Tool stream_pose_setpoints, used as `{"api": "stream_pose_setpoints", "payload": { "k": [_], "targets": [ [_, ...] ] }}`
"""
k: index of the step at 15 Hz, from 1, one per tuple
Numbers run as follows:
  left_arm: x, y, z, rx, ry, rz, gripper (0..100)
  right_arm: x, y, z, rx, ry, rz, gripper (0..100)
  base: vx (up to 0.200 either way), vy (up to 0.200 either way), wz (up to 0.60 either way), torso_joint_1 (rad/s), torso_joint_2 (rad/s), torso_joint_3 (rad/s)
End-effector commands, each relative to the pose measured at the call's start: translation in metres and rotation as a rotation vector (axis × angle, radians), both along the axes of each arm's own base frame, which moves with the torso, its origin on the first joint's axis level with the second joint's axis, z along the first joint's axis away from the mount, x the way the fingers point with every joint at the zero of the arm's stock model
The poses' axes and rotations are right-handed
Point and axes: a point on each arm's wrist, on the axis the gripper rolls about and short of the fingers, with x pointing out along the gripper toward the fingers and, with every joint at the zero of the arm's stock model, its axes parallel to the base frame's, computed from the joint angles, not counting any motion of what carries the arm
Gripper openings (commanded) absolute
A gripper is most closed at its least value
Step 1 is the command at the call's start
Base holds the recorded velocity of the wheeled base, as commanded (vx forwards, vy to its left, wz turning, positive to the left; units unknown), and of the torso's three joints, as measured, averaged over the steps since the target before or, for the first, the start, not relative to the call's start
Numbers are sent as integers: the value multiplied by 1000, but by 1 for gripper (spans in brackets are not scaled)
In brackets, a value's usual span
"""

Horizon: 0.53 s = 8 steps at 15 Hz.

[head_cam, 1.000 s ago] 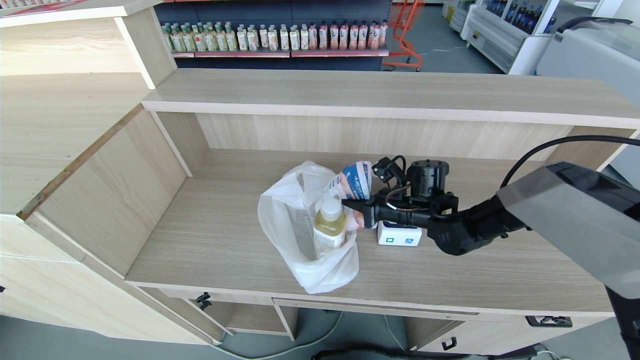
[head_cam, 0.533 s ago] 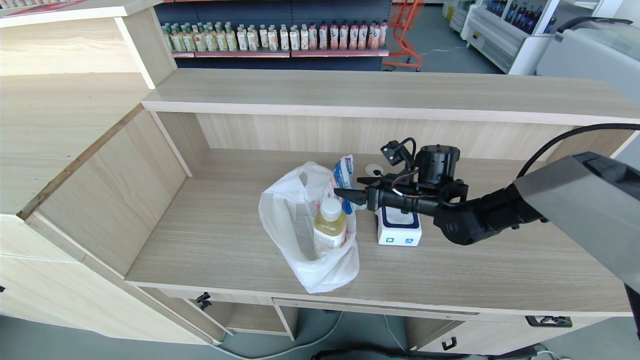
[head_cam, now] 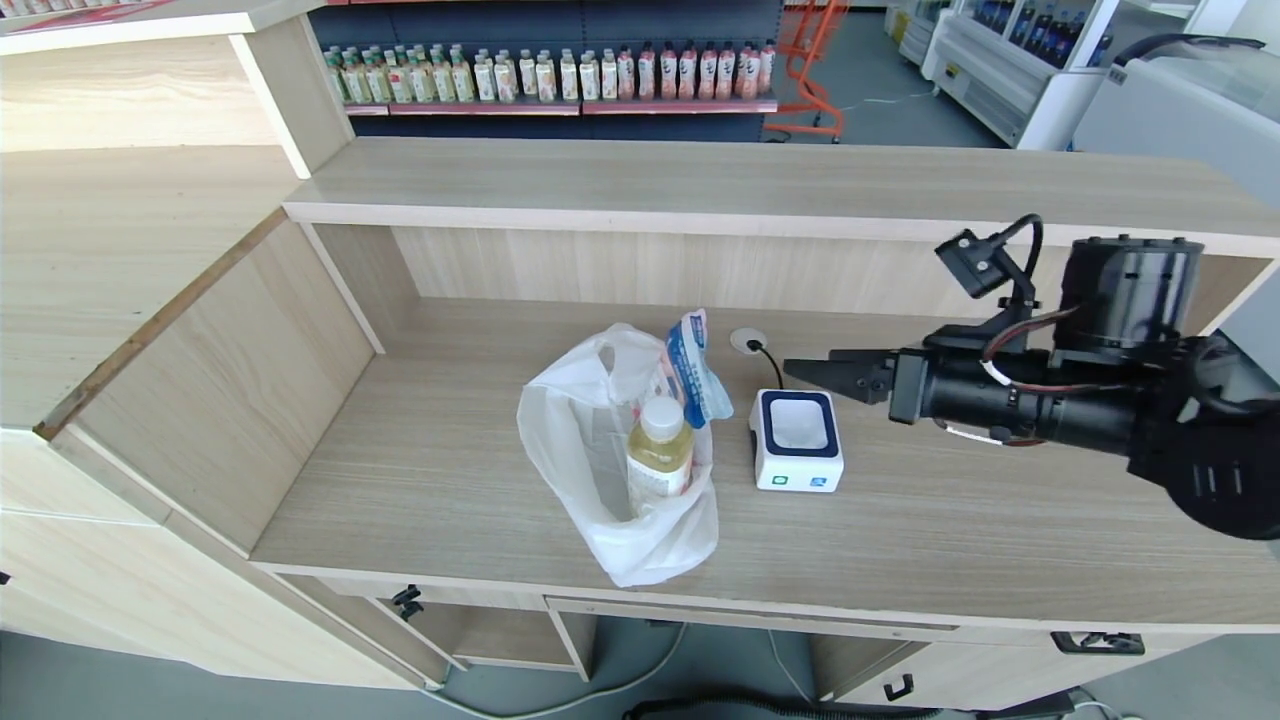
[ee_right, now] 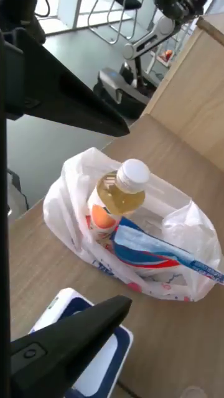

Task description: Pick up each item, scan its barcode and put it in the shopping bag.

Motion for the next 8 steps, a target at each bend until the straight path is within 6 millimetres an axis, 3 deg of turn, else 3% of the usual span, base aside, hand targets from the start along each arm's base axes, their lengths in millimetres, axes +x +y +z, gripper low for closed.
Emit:
{"api": "stream_pose_setpoints", "payload": {
  "k": [1,2,3,4,8],
  "targets": [
    [0,0,0,0,0,0,100,-138,-73,-12,-48,-33,-186,100,0,0,0,0,0,0],
    [0,0,0,0,0,0,100,-172,-93,-39,-174,-19,-336,100,0,0,0,0,0,0],
    [0,0,0,0,0,0,100,-186,-98,-48,-227,-7,-426,100,0,0,0,0,0,0],
    [0,0,0,0,0,0,100,-228,-100,-69,-216,15,-636,100,0,0,0,0,0,0],
    [0,0,0,0,0,0,100,-299,-97,-115,-109,-148,-644,100,0,0,0,0,0,0]
  ]
}}
